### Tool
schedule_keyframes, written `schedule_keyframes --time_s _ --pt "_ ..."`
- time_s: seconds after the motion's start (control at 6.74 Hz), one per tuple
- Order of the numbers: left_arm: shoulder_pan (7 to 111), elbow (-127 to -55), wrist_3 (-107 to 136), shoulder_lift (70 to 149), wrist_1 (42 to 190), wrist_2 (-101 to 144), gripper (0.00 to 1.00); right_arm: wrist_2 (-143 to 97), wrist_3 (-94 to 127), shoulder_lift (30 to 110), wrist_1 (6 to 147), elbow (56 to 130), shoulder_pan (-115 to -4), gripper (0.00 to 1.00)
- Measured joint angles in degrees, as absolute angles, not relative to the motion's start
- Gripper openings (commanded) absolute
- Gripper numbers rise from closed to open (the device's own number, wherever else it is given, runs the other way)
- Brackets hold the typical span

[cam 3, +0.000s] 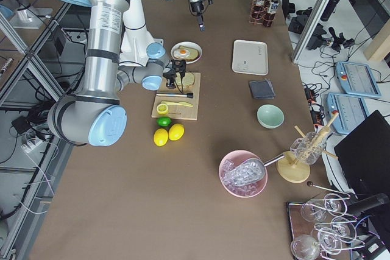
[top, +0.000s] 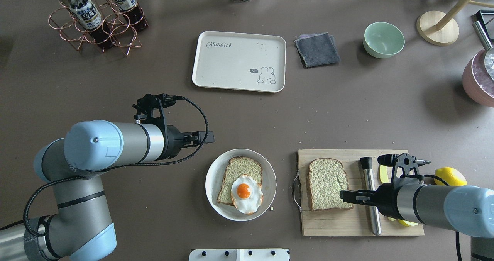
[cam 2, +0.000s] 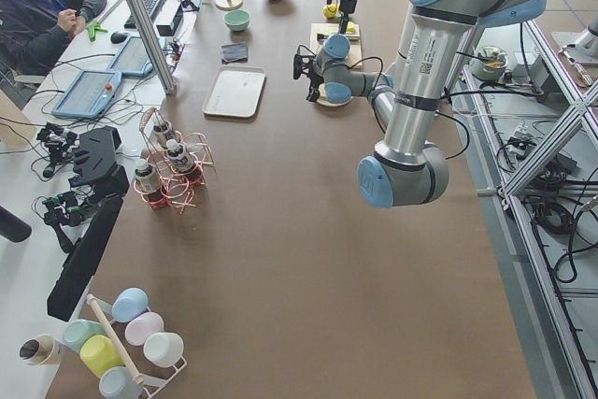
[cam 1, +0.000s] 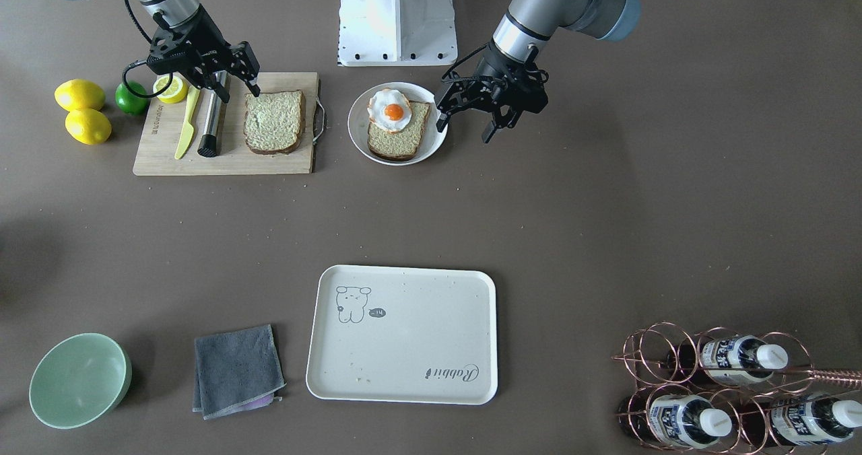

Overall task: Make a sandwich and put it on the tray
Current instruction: 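Grasp the bread slice edge with the right gripper and lift it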

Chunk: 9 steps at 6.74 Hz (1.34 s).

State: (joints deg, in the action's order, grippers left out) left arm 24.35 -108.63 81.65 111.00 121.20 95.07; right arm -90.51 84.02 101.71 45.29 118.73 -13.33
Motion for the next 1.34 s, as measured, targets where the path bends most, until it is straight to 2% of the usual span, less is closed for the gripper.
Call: schedule_keyframes --time_s 0.59,0.74,0.89,1.34 --pt "24.35 -108.66 81.65 110.95 121.22 94.98 0.99 -86.84 85.49 102.06 42.39 116.57 -9.85 0.55" --pt "24.35 -108.69 81.65 110.93 121.24 94.95 0.99 -86.61 85.63 101.99 42.37 116.55 -9.53 0.32" --pt "24.35 -108.74 81.65 110.92 121.25 94.93 0.99 -86.39 85.67 101.92 42.37 116.59 -9.28 0.00" --pt "24.32 -109.25 81.65 110.88 121.29 94.92 0.99 -86.16 85.47 101.65 42.40 117.09 -8.94 0.00"
